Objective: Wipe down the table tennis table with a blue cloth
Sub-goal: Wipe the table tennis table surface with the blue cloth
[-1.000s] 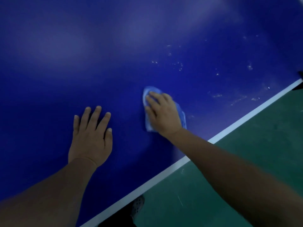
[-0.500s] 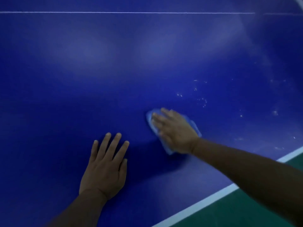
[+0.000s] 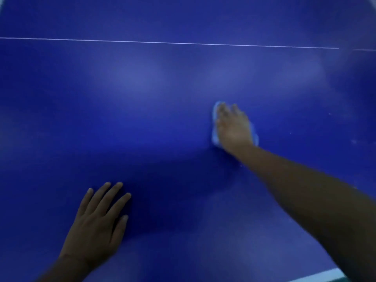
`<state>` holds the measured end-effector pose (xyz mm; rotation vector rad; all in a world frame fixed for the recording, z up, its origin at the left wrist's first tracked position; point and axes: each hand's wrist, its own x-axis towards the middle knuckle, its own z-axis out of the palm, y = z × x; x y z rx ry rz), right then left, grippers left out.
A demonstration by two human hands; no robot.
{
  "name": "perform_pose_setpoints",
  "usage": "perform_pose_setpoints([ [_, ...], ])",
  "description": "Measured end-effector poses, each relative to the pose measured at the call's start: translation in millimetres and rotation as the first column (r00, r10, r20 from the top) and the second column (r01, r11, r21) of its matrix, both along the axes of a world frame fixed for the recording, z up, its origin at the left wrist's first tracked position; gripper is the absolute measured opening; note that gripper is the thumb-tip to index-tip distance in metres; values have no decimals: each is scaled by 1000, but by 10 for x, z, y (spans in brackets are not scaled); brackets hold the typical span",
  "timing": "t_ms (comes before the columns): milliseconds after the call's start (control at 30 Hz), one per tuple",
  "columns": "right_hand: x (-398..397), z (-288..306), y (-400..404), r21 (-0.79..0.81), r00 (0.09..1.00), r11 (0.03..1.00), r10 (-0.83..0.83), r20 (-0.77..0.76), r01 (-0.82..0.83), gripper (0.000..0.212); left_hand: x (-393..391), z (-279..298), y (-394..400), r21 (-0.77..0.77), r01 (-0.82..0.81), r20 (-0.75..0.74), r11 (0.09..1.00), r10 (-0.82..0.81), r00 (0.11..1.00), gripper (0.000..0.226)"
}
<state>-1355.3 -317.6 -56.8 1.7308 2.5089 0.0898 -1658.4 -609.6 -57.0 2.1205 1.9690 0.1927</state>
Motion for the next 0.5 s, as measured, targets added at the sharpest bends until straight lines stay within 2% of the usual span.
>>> perform_pose_setpoints([
  [67,359,33,422,23,970,973,-225,-93,228,51,270,39,129,34,-131,32,991,130,991,67],
  [133,267,-12,390,38,966,972,-223,-132,230,54,573,46,324,34,-228,78,973,225,971,61],
  [167,157,-62,208,22,985,994,-105,-134,109,60,726,41,420,26,-261,97,965,257,961,60],
  [200,50,-114,-88,-28,987,995,96,-129,-100,66,851,32,503,22,-292,112,956,288,951,60],
  [233,19,-205,-457,-61,922,925,365,-127,-374,68,951,11,573,24,-322,120,946,317,941,61],
  [267,83,-259,-835,-108,785,779,603,-143,-618,66,1026,-20,627,26,-346,112,938,341,933,61],
  [300,192,-238,-1020,-127,658,646,735,-162,-753,59,1067,-50,655,27,-360,92,933,356,930,61],
  [333,324,-171,-944,-139,588,571,787,-186,-809,53,1089,-77,671,29,-366,73,930,363,929,61],
  [367,443,-138,-678,-96,587,580,792,-166,-809,50,1089,-101,677,34,-366,62,930,364,929,61],
  [400,522,-105,-331,-45,693,693,712,-115,-719,50,1080,-116,673,37,-363,56,931,361,931,60],
  [433,592,-56,54,15,834,838,545,-82,-546,50,1073,-120,666,38,-364,57,931,361,931,60],
  [467,695,19,405,36,941,943,332,-55,-331,50,1069,-117,663,36,-367,62,930,364,929,60],
  [500,806,72,675,33,990,992,126,-57,-124,50,1069,-114,665,33,-371,67,928,368,927,61],
])
